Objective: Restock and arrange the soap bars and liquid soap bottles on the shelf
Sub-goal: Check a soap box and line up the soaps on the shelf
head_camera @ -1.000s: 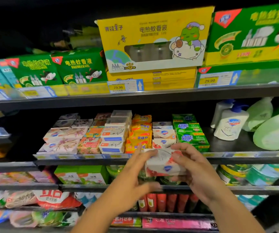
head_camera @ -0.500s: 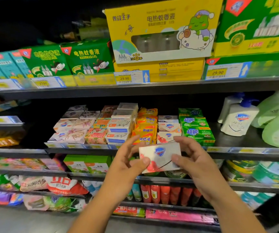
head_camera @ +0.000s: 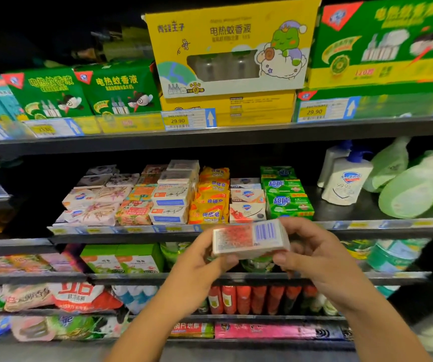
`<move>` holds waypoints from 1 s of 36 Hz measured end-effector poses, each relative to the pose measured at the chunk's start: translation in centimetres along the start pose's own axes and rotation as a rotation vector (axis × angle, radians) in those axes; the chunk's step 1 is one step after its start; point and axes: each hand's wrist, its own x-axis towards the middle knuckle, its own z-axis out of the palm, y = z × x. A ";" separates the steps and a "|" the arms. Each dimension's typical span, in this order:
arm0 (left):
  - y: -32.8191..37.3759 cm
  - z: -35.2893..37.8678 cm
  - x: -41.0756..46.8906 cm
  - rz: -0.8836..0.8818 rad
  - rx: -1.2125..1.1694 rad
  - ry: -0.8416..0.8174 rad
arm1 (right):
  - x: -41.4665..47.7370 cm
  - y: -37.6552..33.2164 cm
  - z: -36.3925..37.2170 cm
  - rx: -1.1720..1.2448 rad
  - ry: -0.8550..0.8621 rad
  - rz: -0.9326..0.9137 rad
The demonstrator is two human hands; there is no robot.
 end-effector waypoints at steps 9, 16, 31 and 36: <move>0.8 -0.1 -0.4 0.055 -0.148 0.112 | 0.4 1.0 1.1 -0.150 0.090 -0.083; 2.1 -0.2 -0.1 0.140 -0.149 0.164 | 0.2 3.4 4.6 -0.124 -0.086 0.031; -1.9 -3.4 -0.2 0.031 -0.070 0.160 | 2.2 2.1 3.0 0.132 0.108 -0.054; -2.7 -3.3 -0.6 -0.007 0.173 0.025 | 3.2 0.9 6.2 0.062 0.044 -0.125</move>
